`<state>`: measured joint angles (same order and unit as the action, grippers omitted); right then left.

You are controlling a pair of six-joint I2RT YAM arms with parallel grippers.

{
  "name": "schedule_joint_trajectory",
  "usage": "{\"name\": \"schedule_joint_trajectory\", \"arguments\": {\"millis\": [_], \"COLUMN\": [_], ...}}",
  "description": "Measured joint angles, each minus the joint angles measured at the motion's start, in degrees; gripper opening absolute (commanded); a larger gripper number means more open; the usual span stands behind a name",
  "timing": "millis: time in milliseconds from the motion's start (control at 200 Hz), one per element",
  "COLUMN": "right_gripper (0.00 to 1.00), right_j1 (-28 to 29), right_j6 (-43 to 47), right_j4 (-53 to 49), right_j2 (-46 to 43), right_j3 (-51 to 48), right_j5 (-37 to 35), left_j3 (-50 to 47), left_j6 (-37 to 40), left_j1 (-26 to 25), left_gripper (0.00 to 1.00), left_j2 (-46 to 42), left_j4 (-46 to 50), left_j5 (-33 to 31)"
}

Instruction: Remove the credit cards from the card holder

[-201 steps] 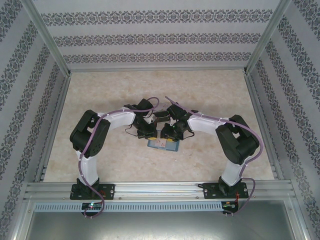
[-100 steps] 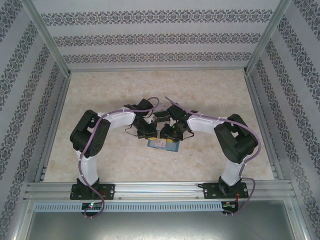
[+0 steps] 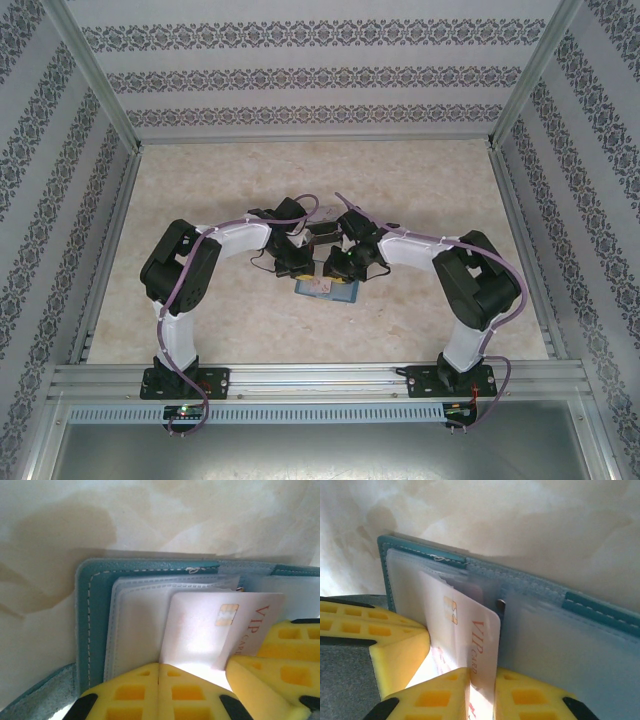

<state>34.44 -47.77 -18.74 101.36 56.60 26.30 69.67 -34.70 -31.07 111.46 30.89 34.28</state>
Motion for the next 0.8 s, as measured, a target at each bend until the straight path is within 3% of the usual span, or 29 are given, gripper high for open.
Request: {"name": "schedule_joint_trajectory", "arguments": {"millis": [270, 799], "right_gripper": [0.07, 0.04], "right_j1": [-0.2, -0.6], "right_j6": [0.0, 4.1], "right_j4": [0.2, -5.5], "right_j2": [-1.2, -4.3], "right_j3": [-0.2, -0.3], "right_j5": [0.8, -3.5], "left_j3": [0.0, 0.0], "left_j6": [0.0, 0.0], "left_j1": [0.0, -0.1], "left_gripper": [0.00, 0.00], "left_j2": [0.0, 0.0], "left_j4": [0.0, 0.0], "left_j5": [0.0, 0.0]}}
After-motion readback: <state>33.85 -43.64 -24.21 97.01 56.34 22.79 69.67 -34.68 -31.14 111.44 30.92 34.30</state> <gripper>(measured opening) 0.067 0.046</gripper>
